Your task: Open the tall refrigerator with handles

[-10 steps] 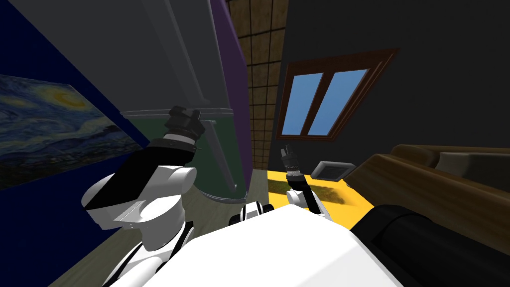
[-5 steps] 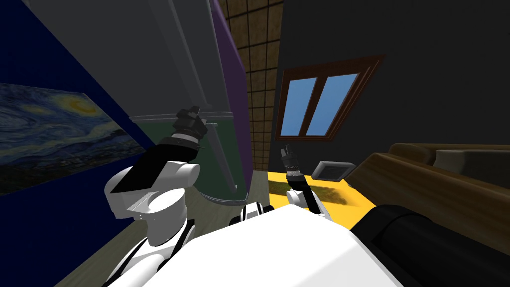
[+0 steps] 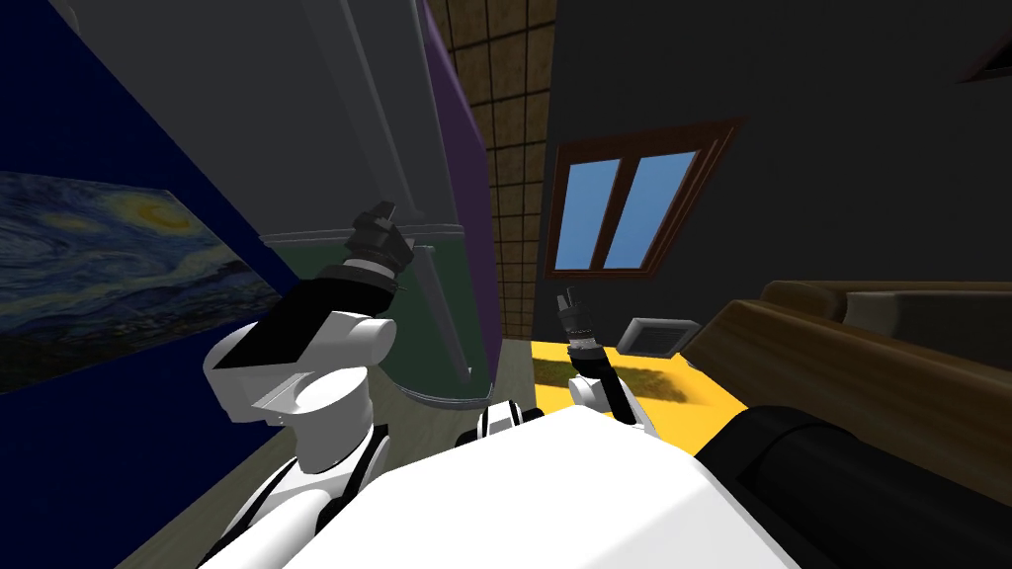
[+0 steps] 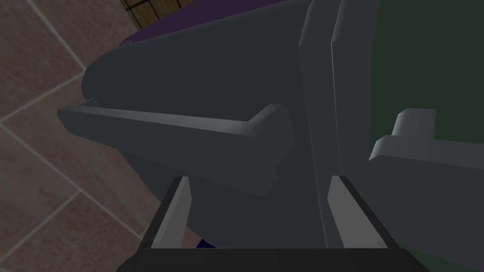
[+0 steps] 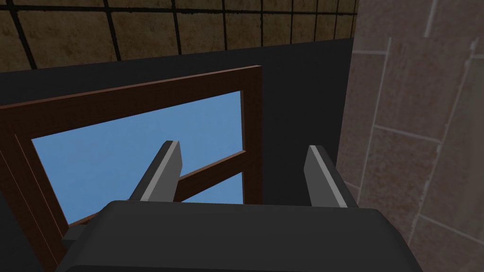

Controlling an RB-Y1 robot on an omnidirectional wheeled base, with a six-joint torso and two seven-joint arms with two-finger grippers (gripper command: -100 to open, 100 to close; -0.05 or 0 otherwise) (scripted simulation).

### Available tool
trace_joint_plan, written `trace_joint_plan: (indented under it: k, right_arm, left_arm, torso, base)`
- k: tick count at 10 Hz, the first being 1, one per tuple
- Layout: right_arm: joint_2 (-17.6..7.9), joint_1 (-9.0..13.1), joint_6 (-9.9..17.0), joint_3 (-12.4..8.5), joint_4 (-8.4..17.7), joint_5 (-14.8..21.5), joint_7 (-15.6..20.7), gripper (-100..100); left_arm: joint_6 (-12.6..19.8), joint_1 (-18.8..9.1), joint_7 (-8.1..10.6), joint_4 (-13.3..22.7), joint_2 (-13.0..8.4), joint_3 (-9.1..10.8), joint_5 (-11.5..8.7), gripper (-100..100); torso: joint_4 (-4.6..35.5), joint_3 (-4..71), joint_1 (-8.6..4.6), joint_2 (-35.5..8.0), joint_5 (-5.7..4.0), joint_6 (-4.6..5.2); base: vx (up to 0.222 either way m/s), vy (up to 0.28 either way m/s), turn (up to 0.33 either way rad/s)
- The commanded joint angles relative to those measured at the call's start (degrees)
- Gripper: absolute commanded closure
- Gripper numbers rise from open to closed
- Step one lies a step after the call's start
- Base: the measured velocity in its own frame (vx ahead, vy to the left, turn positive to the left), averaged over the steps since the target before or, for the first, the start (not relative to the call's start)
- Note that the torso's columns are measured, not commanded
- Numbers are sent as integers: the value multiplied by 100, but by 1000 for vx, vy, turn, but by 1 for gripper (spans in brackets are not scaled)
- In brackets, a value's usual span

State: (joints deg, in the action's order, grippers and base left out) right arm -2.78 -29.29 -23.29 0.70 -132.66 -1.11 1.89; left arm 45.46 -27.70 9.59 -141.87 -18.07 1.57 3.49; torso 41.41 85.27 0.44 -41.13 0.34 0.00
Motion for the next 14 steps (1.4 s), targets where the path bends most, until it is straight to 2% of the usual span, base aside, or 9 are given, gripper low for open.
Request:
trace_joint_plan:
  k: [1,5,10,14]
  right_arm:
    - [0,0,0,0,0,0,0,0]
    - [0,0,0,0,0,0,0,0]
    - [0,0,0,0,0,0,0,0]
    - [0,0,0,0,0,0,0,0]
  left_arm:
    - [236,-36,96,-7,-2,-25,-11,-100]
    - [419,-169,188,-16,-26,-21,-38,-100]
    - [819,-457,387,123,-78,-12,-94,-100]
    - [1173,-701,540,-44,-145,-4,-127,-100]
  torso:
    - [-1,4,3,4,1,-1]
    - [8,15,7,9,-2,-1]
    - [6,35,7,32,-6,3]
    - [16,21,4,13,-7,-1]
  base:
    - [3,29,-16]
    - [2,14,-17]
    - [4,28,-27]
    - [5,27,-21]
